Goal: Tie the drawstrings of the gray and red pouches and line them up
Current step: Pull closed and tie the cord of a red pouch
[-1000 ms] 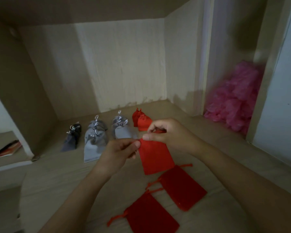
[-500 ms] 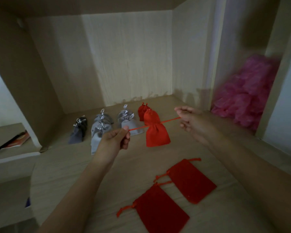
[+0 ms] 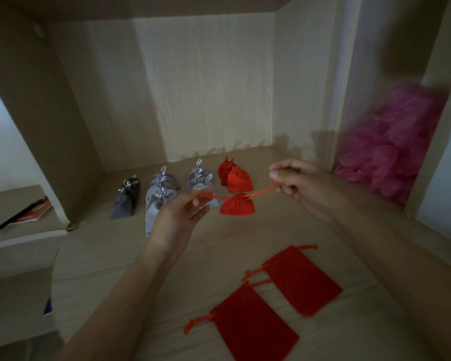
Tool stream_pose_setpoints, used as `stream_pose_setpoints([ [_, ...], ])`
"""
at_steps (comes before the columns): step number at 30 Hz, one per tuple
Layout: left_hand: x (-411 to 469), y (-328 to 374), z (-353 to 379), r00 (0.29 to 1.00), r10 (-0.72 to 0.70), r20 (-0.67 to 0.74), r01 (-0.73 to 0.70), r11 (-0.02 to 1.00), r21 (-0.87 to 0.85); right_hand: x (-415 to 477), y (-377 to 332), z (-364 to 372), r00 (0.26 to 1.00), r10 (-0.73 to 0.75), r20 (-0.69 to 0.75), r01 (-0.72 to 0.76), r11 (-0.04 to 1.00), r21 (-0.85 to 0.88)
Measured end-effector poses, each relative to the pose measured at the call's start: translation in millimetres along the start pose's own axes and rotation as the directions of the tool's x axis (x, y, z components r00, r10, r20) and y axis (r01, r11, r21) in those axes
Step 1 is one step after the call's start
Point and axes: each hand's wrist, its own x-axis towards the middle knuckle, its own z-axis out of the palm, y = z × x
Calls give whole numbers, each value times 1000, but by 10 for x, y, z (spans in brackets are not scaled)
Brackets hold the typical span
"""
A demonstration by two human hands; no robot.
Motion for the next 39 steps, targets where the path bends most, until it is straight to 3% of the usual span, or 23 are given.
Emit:
stream_pose_setpoints([
  [2,-23,22,18,998,-40,50,46,989,-138,-50,-22,95,996,-31,83,36,998,-53],
  [4,-41,12,51,997,-61,42,67,985,-160,-100,-44,225,986,-77,150,95,989,-110],
  [7,-71,0,96,995,-85,57,89,993,-81,-169,-74,421,961,-130,244,163,980,-119],
  [11,-119,-11,75,973,-116,199,96,989,109,-263,-41,545,936,-146,321,185,978,-94],
  [17,-146,7,93,918,-259,300,224,963,148,-323,17,616,941,-141,308,142,990,21],
  [26,-143,25,89,922,-257,289,230,965,126,-280,113,599,981,-65,181,72,997,-35],
  [32,-86,-28,-3,967,-80,241,46,989,143,-287,104,633,988,14,151,-16,1000,13],
  [35,-77,-31,6,979,1,202,-38,983,182,-313,142,651,977,97,190,-73,989,-126],
  [39,-58,-55,16,988,47,147,-82,967,242,-344,179,688,989,19,147,-1,993,-117],
])
